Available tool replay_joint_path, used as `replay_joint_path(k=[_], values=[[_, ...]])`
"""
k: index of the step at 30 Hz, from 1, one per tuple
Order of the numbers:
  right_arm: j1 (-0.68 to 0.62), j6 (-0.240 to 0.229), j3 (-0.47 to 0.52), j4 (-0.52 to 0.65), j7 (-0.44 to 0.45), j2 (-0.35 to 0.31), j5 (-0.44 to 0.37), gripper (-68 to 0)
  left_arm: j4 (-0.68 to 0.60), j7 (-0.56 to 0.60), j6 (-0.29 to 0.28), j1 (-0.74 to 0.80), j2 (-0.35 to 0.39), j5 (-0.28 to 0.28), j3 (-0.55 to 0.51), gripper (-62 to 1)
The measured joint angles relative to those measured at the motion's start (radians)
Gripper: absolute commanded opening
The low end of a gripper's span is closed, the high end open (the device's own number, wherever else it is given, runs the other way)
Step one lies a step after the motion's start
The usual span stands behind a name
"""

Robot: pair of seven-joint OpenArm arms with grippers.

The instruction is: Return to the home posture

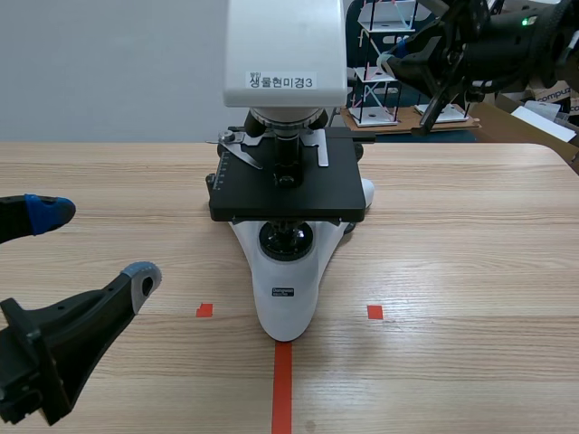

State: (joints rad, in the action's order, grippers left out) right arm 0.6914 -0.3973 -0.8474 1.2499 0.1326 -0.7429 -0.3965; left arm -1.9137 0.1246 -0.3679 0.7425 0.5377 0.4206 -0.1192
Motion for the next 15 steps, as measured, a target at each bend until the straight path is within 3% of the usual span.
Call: replay_joint_path(k=[15], values=[[-0.007,0.001,0.002,0.000,0.008,-0.003,0.000,-66.0,0.000,0.000,0.000,0.000,0.000,0.000,0.000,1.4]])
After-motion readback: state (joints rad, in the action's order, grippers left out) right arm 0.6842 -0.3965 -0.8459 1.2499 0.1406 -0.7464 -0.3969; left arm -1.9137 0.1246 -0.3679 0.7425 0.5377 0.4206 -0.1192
